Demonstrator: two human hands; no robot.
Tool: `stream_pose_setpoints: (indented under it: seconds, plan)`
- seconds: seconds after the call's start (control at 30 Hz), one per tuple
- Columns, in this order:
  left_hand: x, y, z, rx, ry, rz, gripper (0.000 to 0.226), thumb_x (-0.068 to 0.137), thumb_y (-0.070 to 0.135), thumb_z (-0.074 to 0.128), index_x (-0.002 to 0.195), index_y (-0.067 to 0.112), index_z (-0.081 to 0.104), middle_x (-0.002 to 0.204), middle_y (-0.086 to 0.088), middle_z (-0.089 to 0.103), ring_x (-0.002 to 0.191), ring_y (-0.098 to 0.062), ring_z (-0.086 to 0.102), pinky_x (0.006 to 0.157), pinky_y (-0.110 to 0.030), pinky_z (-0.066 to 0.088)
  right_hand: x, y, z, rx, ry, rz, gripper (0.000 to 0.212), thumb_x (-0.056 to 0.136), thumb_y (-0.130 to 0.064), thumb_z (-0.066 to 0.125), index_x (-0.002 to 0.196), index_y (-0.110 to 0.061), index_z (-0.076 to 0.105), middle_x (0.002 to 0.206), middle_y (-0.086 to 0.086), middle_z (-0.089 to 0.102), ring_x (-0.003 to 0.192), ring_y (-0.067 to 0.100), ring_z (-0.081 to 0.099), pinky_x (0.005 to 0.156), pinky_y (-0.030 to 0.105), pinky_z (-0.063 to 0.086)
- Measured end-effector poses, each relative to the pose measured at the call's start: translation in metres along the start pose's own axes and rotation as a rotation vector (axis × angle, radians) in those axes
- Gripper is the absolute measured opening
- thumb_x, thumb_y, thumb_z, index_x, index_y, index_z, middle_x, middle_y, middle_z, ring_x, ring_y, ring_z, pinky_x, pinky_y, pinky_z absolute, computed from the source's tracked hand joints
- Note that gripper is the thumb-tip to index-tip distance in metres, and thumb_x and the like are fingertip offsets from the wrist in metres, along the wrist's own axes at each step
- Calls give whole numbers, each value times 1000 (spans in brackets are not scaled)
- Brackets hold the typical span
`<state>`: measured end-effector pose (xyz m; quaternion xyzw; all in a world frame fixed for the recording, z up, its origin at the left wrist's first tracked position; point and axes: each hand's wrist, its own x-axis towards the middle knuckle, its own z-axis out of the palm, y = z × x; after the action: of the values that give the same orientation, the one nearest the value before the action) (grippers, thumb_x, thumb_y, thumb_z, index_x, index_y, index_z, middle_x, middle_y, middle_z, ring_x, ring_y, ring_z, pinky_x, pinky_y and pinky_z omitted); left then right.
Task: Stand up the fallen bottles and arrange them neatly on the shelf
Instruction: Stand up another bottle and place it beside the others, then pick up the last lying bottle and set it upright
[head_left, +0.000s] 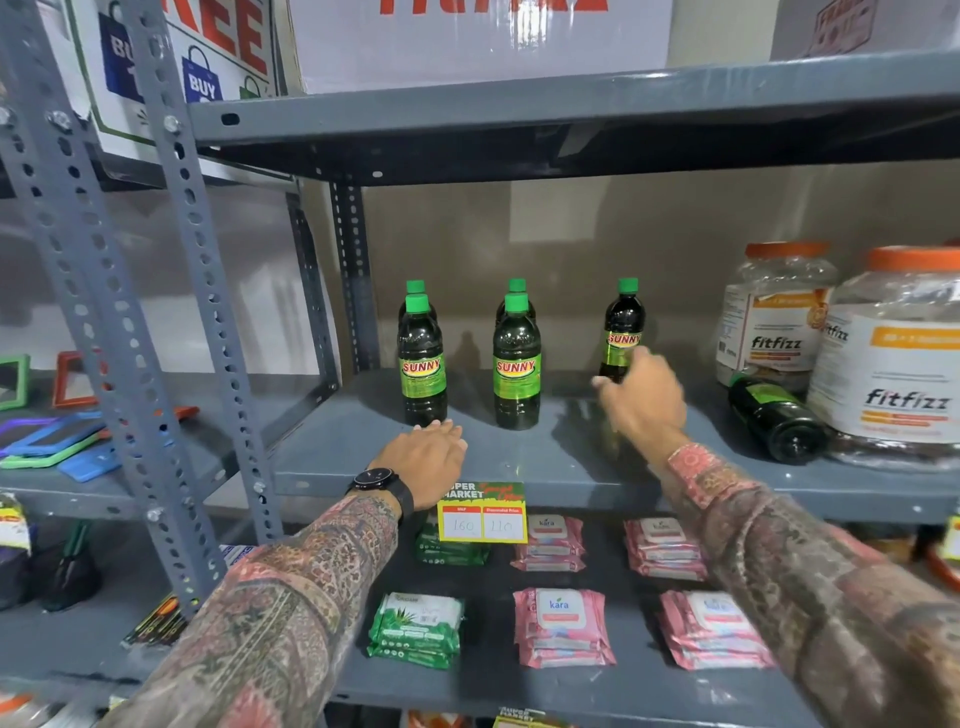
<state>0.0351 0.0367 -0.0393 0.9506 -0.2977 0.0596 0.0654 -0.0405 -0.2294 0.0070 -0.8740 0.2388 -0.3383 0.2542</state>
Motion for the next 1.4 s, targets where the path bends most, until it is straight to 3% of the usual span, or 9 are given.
stream_pose_setpoints:
  seconds: [0.13, 0.27, 0.4, 0.67, 0.83, 1.0, 1.13, 1.2, 1.4]
  plan:
    - [0, 1, -2, -1, -1, 0, 55, 109, 33, 20, 159, 11, 28, 169, -5, 23, 156, -19, 22, 127, -34, 13, 21, 55, -56, -569, 67, 22, 49, 86, -27, 74, 125, -5, 52, 126, 21, 57, 119, 41, 56, 96, 52, 51]
    - [1, 1, -1, 25, 11, 4, 54, 109, 31, 20, 158, 10, 29, 168, -7, 25, 155, -20, 24, 127, -35, 16, 25, 86, -75, -709, 19, 124, 57, 85, -35, 77, 128, -3, 57, 126, 21, 61, 117, 40, 63, 91, 46, 55]
    - [-1, 1, 0, 22, 9, -1, 55, 109, 31, 20, 159, 9, 29, 168, -7, 24, 155, -20, 24, 127, -36, 16, 19, 78, -71, -797, 21, 89, 39, 90, -25, 64, 124, -7, 65, 120, 18, 64, 112, 38, 62, 88, 44, 56]
    - [2, -1, 1, -1, 22, -1, 55, 109, 32, 20, 159, 11, 28, 168, -5, 24, 156, -19, 23, 126, -33, 14, 4, 30, -31, -429, -134, -37, 69, 78, -48, 78, 130, -12, 51, 128, 16, 58, 121, 39, 56, 99, 49, 50]
    - [2, -2, 2, -5, 29, -5, 55, 109, 34, 21, 159, 12, 30, 168, -3, 25, 155, -17, 24, 126, -33, 15, 3, 2, -4, -428, -212, 33, 67, 77, -47, 79, 124, -18, 41, 125, 15, 60, 120, 38, 57, 98, 50, 47]
    - [3, -3, 4, 3, 32, 0, 55, 109, 33, 21, 159, 13, 30, 168, -3, 25, 155, -18, 24, 126, -33, 14, 12, 7, 1, -169, -144, 126, 64, 76, -42, 83, 111, -18, 35, 114, 11, 67, 110, 38, 63, 94, 49, 48]
    - [4, -5, 4, -1, 44, 0, 55, 109, 34, 21, 159, 13, 30, 168, -3, 25, 155, -17, 24, 125, -33, 14, 8, 13, 11, 264, -3, 117, 61, 80, -47, 81, 118, -25, 39, 99, -8, 53, 116, 28, 44, 94, 48, 32]
    - [3, -6, 9, -8, 27, -5, 55, 109, 34, 22, 158, 13, 31, 168, -3, 26, 155, -17, 24, 126, -32, 14, 1, 19, 24, 494, 17, 105, 61, 81, -42, 82, 122, -30, 39, 99, -17, 49, 114, 24, 44, 99, 47, 34]
    - [5, -4, 9, -18, 40, 5, 55, 109, 34, 22, 158, 13, 31, 168, -3, 26, 155, -17, 24, 126, -32, 14, 8, 30, 27, 781, -32, 75, 62, 90, -7, 76, 132, -20, 33, 124, 3, 61, 109, 20, 65, 96, 42, 54]
